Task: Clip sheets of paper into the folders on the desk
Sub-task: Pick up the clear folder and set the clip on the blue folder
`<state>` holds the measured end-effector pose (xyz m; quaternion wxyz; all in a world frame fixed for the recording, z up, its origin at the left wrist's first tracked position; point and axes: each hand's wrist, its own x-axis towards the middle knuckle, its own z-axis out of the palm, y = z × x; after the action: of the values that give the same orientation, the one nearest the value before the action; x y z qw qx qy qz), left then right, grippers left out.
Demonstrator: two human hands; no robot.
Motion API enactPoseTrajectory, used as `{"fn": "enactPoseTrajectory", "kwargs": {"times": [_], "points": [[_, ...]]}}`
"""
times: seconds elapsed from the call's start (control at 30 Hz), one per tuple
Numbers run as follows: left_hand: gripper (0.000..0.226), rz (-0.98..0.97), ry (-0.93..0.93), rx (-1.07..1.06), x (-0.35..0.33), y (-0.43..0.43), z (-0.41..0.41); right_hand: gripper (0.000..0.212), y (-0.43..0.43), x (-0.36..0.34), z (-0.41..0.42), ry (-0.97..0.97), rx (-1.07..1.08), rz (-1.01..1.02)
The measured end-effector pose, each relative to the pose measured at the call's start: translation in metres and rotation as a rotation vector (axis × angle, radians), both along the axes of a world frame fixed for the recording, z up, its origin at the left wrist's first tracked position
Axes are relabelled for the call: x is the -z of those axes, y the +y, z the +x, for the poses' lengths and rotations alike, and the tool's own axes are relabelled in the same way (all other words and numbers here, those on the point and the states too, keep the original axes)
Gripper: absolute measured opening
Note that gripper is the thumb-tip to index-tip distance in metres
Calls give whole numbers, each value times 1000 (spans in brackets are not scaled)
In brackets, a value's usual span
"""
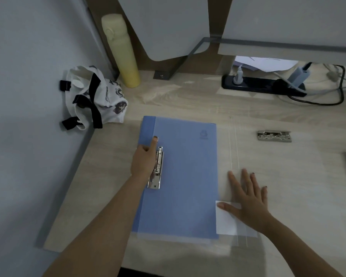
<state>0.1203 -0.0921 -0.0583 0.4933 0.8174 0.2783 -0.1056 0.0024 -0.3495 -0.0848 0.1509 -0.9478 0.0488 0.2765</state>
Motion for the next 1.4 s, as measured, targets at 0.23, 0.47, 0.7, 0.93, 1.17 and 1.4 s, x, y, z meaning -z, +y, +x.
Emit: {"fn": "enactPoseTrajectory", "kwargs": {"times": [0.23,0.47,0.7,0.93,1.17,1.4], "points": [[24,168,-129,-22,-1,-7,-4,113,-5,-2,-1,-57,18,33],[36,448,-470,263,-8,-97,-21,65,-48,-23,20,-195,156,187],[52,672,-445,785,21,-214,-12,52,-112,-23,78,-339,133,91],[57,759,-244,856,55,-241,-14,51,-129,-12,117,-364,-88,77],[61,780,-322,787,69,-243,-17,49,-133,1,127,-466,-156,-10],[60,755,-345,718,72,-247,-16,43,-139,3,132,-520,-225,-116]]}}
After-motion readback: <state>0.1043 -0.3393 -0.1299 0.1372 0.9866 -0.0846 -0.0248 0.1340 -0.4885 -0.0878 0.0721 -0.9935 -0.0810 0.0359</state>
